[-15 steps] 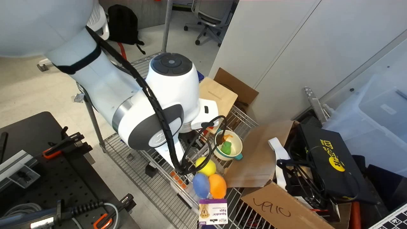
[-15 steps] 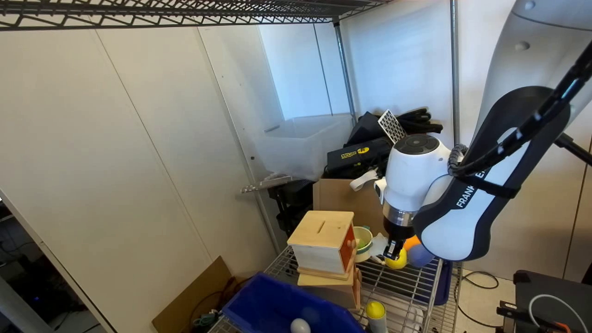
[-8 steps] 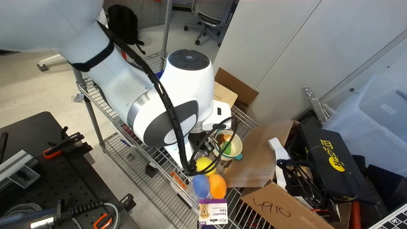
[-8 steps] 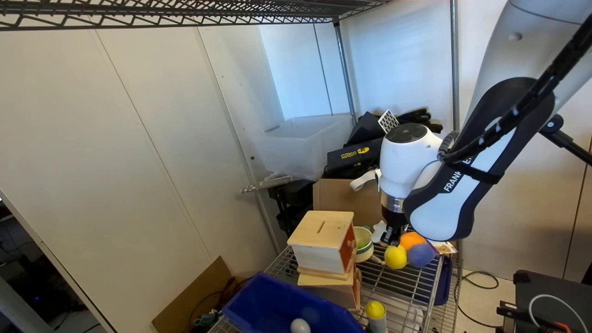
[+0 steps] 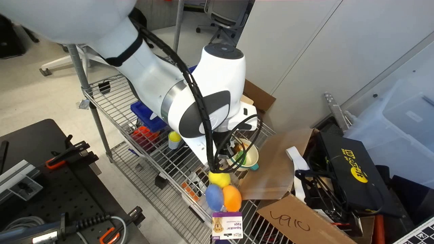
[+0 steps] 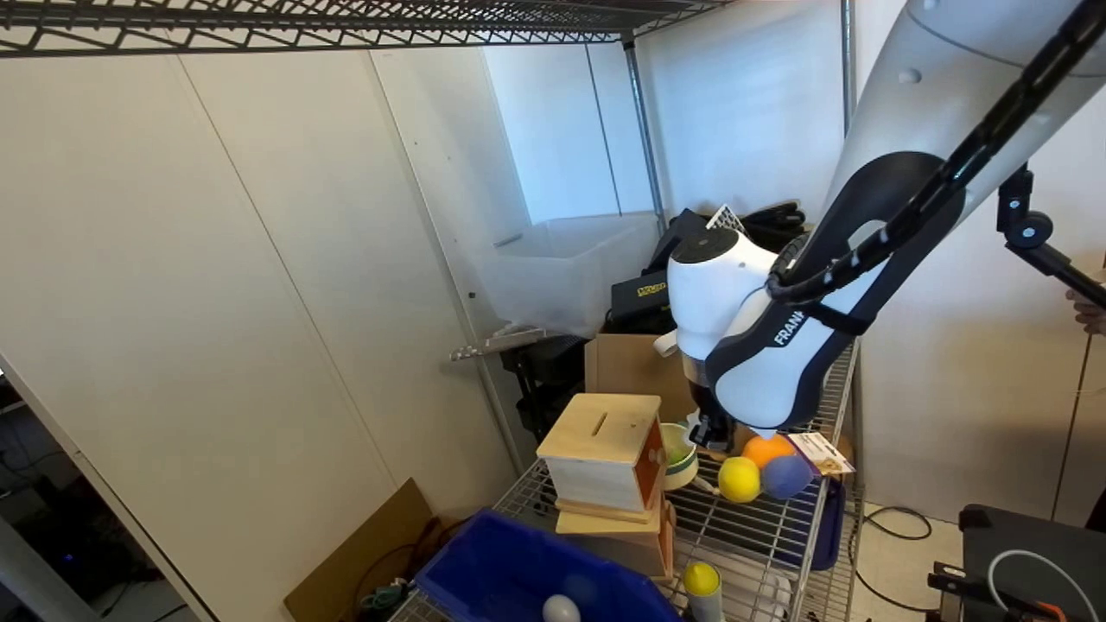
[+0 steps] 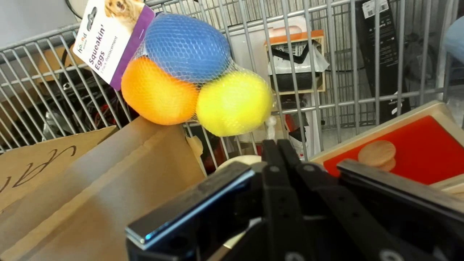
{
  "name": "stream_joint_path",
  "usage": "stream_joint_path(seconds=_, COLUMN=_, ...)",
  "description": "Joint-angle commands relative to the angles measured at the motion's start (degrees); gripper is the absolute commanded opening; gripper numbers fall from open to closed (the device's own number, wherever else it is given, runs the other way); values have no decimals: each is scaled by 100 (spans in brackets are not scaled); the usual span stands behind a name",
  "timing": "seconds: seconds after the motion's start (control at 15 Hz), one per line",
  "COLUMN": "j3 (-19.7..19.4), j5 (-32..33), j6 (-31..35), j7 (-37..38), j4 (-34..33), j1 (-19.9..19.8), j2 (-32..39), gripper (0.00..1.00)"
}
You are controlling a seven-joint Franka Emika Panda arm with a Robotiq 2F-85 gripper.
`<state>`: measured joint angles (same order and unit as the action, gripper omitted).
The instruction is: Remove the white object from the tray, put it on the shelf, and then put it in the bowl
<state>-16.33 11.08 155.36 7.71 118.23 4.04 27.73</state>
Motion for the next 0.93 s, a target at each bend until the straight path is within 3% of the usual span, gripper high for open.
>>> stream_joint_path(seconds=0.0, j3=87, j5=118, j6=-486, j7=264, j4=-551, j1=-27, j2=244, gripper=1)
stream_joint_path(seconds=0.87, j3=168, j5=67, j6=-730, j7=424, j4=-1000, j1=-208, j2=393, gripper=1)
